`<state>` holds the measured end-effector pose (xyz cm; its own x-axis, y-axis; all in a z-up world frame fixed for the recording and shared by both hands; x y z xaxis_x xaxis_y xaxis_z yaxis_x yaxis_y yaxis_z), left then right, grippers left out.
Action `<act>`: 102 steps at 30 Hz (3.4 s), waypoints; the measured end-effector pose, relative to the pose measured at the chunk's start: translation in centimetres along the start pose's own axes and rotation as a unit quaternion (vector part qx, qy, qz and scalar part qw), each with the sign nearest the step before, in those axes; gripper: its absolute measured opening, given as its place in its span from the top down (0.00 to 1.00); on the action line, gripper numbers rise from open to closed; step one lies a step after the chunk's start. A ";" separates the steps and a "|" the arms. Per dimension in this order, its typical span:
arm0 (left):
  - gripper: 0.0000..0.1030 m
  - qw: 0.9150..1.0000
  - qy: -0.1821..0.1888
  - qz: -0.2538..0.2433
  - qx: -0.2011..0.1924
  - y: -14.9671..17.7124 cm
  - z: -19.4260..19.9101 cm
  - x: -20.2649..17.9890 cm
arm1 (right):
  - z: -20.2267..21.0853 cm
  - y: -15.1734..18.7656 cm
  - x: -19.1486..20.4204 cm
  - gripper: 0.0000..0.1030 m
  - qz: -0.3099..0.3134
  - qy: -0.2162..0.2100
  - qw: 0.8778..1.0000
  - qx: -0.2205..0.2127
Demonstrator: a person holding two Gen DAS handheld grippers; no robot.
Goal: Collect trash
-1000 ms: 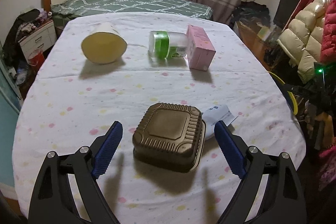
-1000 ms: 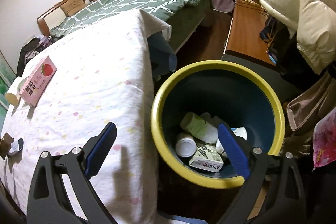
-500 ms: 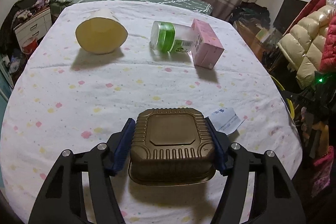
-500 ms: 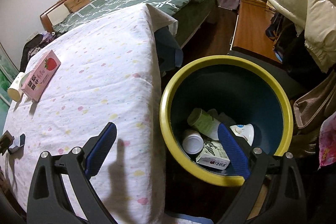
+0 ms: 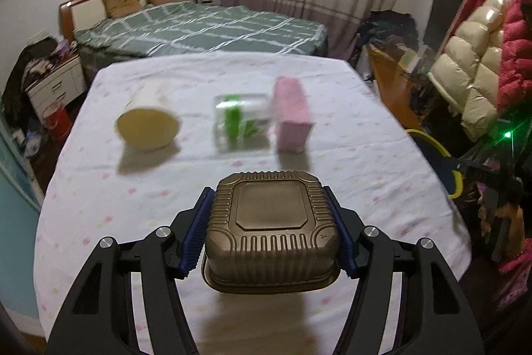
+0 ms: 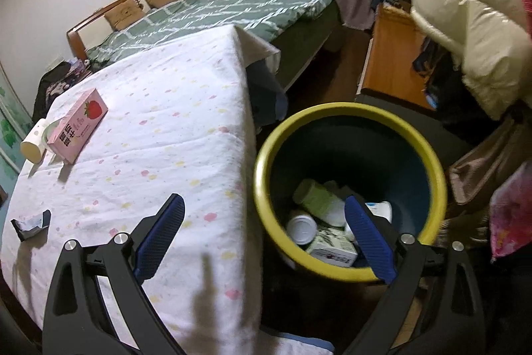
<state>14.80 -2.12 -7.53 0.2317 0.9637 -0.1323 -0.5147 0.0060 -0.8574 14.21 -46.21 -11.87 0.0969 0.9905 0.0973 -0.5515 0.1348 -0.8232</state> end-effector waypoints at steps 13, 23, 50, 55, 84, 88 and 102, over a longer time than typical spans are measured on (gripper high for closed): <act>0.39 0.985 0.150 -0.078 0.021 -4.3 -8.3 -16.7 | 5.6 2.3 -5.7 0.11 -0.011 0.076 0.997 -0.028; 0.38 0.965 0.217 -0.128 0.073 -4.4 -17.1 -30.9 | 6.9 3.7 -9.7 0.10 -0.040 0.103 0.994 -0.026; 0.10 0.984 0.163 -0.076 0.006 -6.5 -10.4 -27.3 | 6.3 4.4 -8.3 0.10 -0.050 0.076 0.996 -0.018; 0.06 0.993 0.105 -0.050 -0.036 -7.1 -5.1 -20.6 | 5.8 3.6 -5.1 0.10 -0.032 0.049 0.998 -0.021; 0.05 0.986 -0.108 0.092 -0.083 -1.2 6.4 6.5 | -2.8 -2.5 24.5 0.10 0.054 -0.142 0.988 -0.020; 0.05 0.986 -0.108 0.094 -0.085 -1.0 6.5 7.1 | -5.4 -2.6 27.7 0.10 0.063 -0.142 0.988 0.002; 0.05 0.985 -0.108 0.105 -0.080 -0.7 6.0 7.4 | -10.9 -1.6 29.3 0.50 0.054 -0.100 0.992 0.054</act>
<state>11.89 6.65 -4.94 -0.0550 0.9738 -0.2207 -0.3919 -0.2244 -0.8922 26.97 -17.65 -13.84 -0.1274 0.9834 0.1292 -0.6356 0.0190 -0.7717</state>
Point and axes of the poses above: each gripper's, at about its wrist camera, not at the fingertips, and z roughly against the way its jaws point, x to its left, y to its underside, the point moved 3 cm from there along -z, roughly the way its jaws point, and after that the axes turned 14 degrees about -x, right-handed, at the moved point
